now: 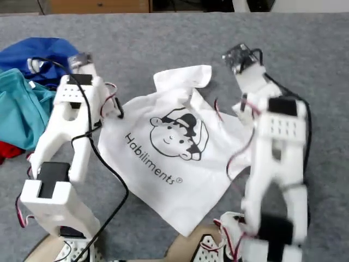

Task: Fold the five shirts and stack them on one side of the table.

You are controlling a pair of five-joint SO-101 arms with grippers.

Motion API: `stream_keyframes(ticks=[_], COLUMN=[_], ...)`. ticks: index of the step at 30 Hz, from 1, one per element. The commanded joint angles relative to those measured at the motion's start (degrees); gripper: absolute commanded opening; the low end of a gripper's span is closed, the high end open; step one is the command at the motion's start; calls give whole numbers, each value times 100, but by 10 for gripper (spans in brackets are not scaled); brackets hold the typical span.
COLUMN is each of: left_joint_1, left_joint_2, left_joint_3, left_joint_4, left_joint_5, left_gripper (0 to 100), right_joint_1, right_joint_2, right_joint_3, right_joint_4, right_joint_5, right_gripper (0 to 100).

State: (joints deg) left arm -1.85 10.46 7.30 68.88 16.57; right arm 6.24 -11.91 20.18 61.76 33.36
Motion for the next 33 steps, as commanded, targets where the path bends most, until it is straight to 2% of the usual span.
stream_keyframes(ticks=[1,8,13,15,23,28,33], left_joint_1=[-26,53,9,9,-26,-18,18], left_joint_2=[84,585,620,620,611,611,655], left_joint_3=[237,413,396,404,378,378,422], left_joint_4=[-510,-721,-738,-738,-730,-730,-756], left_joint_5=[527,624,589,589,580,290,-26], left_gripper=[226,210,8,42,18,18,18], right_joint_1=[-242,-409,-312,-233,224,629,1103], right_joint_2=[1156,2967,3688,3873,4198,4198,4171], right_joint_3=[-1033,-2255,-2703,-2738,-2730,-2756,-2800], right_joint_4=[202,703,1187,1310,1389,1371,1802], right_joint_5=[-264,-624,-571,-571,-404,-404,-360], right_gripper=[148,145,144,144,138,2,19])
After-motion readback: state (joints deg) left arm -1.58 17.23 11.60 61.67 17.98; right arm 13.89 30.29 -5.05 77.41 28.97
